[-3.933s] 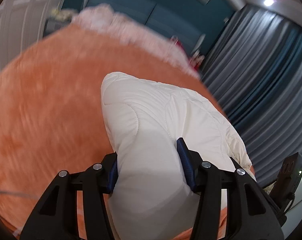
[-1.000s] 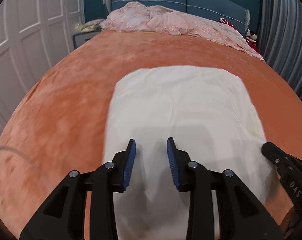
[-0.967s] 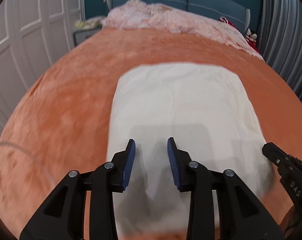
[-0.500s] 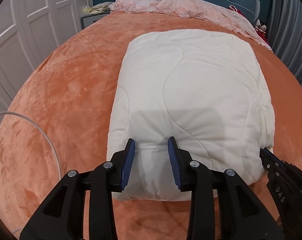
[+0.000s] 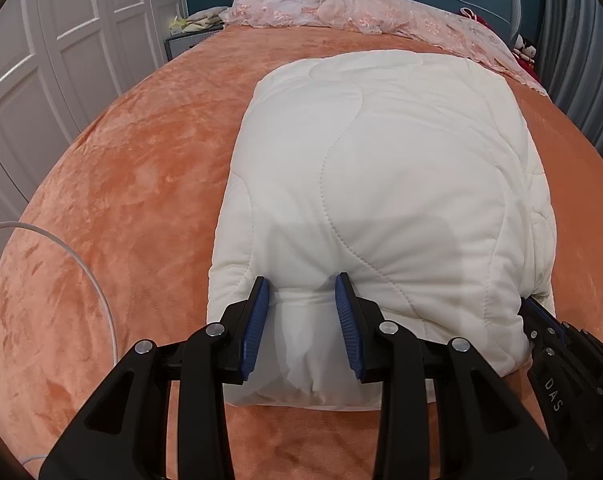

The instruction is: Fold large clothes

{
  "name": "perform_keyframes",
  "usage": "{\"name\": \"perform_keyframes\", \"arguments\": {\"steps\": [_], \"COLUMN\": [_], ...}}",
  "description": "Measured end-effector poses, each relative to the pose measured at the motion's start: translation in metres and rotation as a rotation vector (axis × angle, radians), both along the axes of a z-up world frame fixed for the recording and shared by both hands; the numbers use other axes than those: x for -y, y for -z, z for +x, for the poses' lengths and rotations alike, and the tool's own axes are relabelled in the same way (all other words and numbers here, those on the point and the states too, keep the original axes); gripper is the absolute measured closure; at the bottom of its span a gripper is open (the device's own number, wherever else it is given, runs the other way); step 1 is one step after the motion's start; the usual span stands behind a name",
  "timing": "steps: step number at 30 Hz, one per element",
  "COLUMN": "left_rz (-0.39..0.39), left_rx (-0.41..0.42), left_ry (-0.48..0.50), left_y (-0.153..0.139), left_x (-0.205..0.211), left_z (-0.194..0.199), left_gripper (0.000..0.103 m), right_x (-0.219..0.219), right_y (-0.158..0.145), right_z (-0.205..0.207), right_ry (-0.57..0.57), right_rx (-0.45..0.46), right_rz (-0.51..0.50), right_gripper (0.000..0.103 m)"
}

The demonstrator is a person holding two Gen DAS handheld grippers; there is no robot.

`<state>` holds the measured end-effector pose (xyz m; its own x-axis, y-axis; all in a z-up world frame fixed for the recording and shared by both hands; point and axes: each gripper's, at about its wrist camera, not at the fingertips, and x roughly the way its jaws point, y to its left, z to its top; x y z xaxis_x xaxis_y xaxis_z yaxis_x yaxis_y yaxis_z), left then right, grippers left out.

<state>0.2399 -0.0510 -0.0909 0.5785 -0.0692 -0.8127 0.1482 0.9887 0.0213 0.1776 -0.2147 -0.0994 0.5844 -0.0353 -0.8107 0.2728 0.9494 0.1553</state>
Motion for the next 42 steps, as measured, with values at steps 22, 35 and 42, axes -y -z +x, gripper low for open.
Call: {"name": "perform_keyframes", "arguments": {"steps": [22, 35, 42], "left_rz": [-0.02, 0.012, 0.028], "left_rx": [0.012, 0.019, 0.017], "left_ry": [0.02, 0.03, 0.015], "left_y": [-0.065, -0.058, -0.054], "left_x": [-0.027, -0.027, -0.032], "left_z": [-0.108, -0.167, -0.185], "left_gripper": [0.027, 0.026, 0.026], "right_x": [-0.021, -0.047, -0.056], "right_y": [-0.086, -0.076, -0.074], "right_z": [-0.12, -0.175, -0.192], "right_ry": [-0.013, -0.029, -0.023], "right_rx": [0.074, 0.068, 0.069], "right_rz": [-0.056, -0.067, -0.078], "right_gripper": [0.037, 0.026, 0.026]}}
